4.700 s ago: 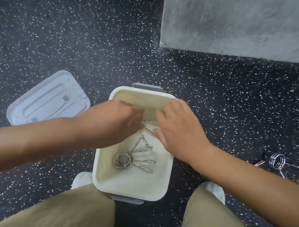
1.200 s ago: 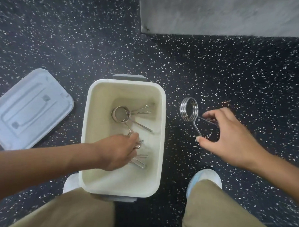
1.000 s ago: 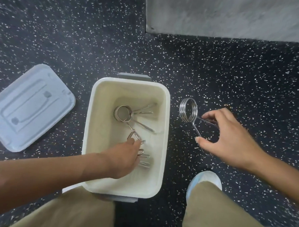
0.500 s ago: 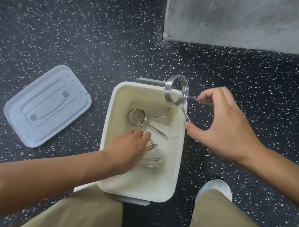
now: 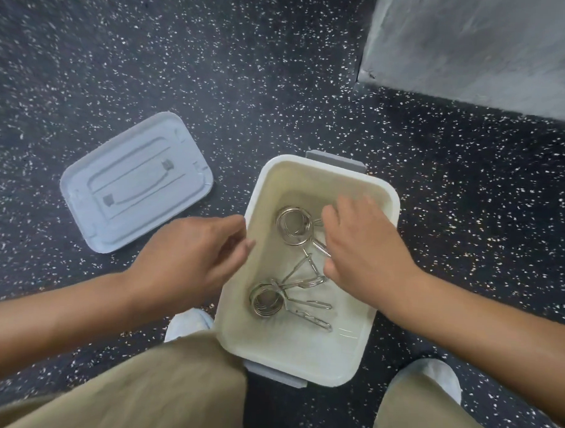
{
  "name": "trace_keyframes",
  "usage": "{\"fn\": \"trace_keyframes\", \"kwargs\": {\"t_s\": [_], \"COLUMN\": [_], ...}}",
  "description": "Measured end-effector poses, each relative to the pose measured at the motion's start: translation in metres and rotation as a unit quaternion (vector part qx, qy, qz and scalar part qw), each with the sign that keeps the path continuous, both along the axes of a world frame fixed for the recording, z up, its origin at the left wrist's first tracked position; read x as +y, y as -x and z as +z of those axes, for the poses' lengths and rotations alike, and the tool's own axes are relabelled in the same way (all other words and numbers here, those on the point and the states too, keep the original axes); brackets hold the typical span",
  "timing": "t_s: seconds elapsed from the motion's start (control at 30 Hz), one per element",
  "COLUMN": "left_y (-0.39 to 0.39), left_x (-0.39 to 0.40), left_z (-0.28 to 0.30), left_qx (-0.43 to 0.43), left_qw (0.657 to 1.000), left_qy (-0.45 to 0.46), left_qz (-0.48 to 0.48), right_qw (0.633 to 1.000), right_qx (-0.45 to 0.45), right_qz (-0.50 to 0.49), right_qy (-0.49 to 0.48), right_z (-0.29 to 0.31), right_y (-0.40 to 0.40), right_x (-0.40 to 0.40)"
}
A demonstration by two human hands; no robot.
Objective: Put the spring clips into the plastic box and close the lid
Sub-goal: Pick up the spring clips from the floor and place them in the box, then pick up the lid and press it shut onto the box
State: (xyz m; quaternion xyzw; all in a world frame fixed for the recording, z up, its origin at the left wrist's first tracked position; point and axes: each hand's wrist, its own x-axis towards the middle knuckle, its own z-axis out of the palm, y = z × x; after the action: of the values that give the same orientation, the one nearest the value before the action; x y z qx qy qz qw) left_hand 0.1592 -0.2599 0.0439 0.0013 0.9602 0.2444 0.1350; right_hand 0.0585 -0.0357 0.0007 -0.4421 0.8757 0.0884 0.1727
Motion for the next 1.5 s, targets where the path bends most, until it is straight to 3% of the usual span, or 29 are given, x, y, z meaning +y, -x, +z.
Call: {"fn": "trace_keyframes", "kwargs": {"t_s": [0.23,0.6,0.97,1.3,1.5], "left_y": [-0.003,0.01,0.01,0.01,0.017], "left_x": [-0.022,-0.058,-0.109,-0.109,-0.105], "left_z": [-0.014,-0.059,-0.118,-0.125,-0.09], "left_qx": [-0.029,-0.076,-0.162,-0.159,-0.087], "left_qw": [0.996,0.988,0.951,0.94,0.957], "left_qy": [0.011,0.074,0.248,0.299,0.264], "left_qz": [0.08,0.112,0.089,0.027,0.076], "right_qw": [0.995,0.991,0.993,0.982,0.972], "right_qx": [-0.051,-0.034,-0.054,-0.058,-0.065], "right_qz": [-0.021,-0.062,-0.083,-0.104,-0.134], "right_qy": [-0.081,-0.11,0.067,0.144,0.182], "right_z": [-0.041,-0.045,-0.015,-0.008,0.003], "right_y": [-0.008,-0.001,0.001,-0.006,-0.004], "right_x": [-0.021,-0.024,-0.036,-0.042,-0.037]}}
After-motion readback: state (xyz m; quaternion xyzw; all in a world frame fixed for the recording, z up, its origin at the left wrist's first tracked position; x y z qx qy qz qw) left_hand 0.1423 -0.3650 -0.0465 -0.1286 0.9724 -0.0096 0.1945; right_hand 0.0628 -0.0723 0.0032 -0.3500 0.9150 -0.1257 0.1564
